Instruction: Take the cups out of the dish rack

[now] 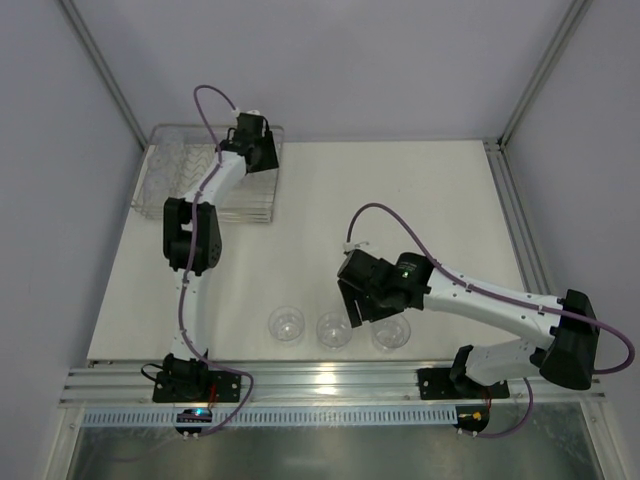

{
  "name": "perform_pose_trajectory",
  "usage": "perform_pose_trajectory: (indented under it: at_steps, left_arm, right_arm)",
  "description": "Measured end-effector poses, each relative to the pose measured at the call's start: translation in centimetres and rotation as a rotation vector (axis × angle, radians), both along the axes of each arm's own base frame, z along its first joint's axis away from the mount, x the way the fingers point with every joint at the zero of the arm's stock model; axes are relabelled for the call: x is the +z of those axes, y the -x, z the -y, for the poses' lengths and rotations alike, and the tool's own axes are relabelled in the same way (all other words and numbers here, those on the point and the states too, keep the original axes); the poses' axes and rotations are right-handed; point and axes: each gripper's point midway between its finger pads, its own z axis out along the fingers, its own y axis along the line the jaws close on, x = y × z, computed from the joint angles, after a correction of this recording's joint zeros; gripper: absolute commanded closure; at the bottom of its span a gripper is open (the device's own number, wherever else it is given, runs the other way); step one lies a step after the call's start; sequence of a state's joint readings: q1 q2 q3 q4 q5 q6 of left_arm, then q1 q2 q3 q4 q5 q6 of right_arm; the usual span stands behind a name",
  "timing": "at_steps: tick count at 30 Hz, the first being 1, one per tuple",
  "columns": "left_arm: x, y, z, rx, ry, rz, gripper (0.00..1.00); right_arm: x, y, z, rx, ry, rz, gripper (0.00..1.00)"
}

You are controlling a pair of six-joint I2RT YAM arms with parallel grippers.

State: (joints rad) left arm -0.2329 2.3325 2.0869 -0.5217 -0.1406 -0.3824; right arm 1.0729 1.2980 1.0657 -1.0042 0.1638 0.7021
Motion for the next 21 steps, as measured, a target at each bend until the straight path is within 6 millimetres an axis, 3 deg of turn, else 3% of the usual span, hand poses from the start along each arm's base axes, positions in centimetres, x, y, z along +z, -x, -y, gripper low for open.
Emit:
perform_pose_trajectory:
  at_steps: [1,3,8,13,16,21]
  left_arm:
    - [0.0,0.0,0.0,0.000,-0.002,-0.001,0.83]
    - [0.0,0.0,0.0,-0.001,0.002,-0.001,1.00]
    - [0.2,0.8,-0.1,0.004,0.004,-0.011,1.00]
    - [1.3,3.4,-0.8,0.036,0.025,-0.044,1.00]
    - [3.8,5.2,-1.4,0.067,0.073,-0.027,1.00]
    - [10.2,9.7,-1.6,0.090,0.230,0.073,1.00]
  right_arm:
    - [0.3,-0.2,-0.1,0.000,-0.006,0.007,0.30]
    - [0.8,-0.6,-0.4,-0.001,-0.018,0.023,0.30]
    - [3.0,-1.9,-1.7,0.002,-0.100,0.079,0.21]
    - [6.9,-4.2,-3.7,0.003,-0.280,0.160,0.12]
    - [9.2,-5.9,-4.4,-0.018,-0.410,0.180,0.02]
    - [12.0,-8.3,-5.4,-0.009,-0.597,0.215,0.00]
